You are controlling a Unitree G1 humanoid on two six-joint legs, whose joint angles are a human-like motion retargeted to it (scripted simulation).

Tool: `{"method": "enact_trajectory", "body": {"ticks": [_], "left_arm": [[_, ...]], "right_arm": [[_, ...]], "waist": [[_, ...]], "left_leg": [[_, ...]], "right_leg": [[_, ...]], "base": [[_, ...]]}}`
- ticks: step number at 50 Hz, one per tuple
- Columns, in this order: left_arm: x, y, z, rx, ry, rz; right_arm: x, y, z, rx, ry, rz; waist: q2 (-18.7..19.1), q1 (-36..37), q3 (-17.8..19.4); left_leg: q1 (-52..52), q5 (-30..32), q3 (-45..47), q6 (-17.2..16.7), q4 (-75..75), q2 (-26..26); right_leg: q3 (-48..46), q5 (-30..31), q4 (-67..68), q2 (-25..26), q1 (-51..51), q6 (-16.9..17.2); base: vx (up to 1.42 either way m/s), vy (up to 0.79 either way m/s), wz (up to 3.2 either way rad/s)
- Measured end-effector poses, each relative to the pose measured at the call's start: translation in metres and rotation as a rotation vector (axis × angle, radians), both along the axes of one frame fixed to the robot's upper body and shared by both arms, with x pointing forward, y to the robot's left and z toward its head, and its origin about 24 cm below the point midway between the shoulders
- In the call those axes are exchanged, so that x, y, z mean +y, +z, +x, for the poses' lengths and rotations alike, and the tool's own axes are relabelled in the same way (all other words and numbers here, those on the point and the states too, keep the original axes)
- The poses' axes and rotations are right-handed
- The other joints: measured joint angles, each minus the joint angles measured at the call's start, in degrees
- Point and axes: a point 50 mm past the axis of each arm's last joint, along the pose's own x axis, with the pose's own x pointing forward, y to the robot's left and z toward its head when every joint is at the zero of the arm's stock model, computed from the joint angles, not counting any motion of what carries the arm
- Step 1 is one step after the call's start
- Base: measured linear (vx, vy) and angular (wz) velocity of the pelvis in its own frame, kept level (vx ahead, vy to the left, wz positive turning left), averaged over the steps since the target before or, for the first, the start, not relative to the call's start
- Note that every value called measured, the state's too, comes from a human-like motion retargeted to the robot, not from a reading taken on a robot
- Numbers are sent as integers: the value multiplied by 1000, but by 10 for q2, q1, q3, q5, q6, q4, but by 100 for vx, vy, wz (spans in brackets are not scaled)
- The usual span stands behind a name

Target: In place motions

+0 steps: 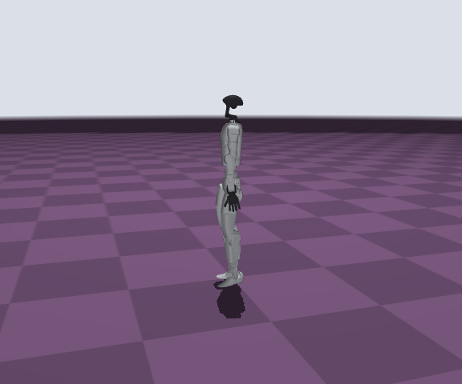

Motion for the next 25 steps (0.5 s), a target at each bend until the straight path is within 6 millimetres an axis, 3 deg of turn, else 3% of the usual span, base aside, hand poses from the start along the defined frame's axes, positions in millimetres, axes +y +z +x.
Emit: {"method": "enact_trajectory", "body": {"ticks": [8, 15, 20, 23, 25], "left_arm": [[-2, 1, -8, 22, 16, -25], [-4, 2, -14, 42, 124, -33], [5, 3, -17, 56, 110, -17], [12, 4, -21, 79, 68, 17], [13, 4, -24, 88, 52, 27]], "right_arm": [[0, 1, -8, 25, -72, -12], [3, -2, 22, -61, 47, 0], [9, -3, 42, -148, 126, -12], [10, -3, 41, -153, 176, -9], [8, -3, 35, -125, 206, -7]], "waist": [[2, 14, -10], [11, -5, -4], [17, -46, 23], [13, -60, 22], [10, -53, 12]], "left_leg": [[-2, 8, 15, 10, -26, -12], [-19, 18, 18, 14, -35, -5], [-5, 28, 8, 17, -45, 1], [4, 29, 0, 18, -48, -7], [6, 27, 3, 18, -49, -14]], "right_leg": [[6, 2, 8, -5, -12, 11], [20, -5, 67, -4, -48, 33], [92, -8, 95, 7, -64, 30], [143, 5, 85, 15, -64, 31], [107, 11, 67, -2, -55, 22]], "base": [[5, 9, 3], [-3, 5, -7], [-1, 0, 18], [4, 0, 33], [12, 0, -9]]}}
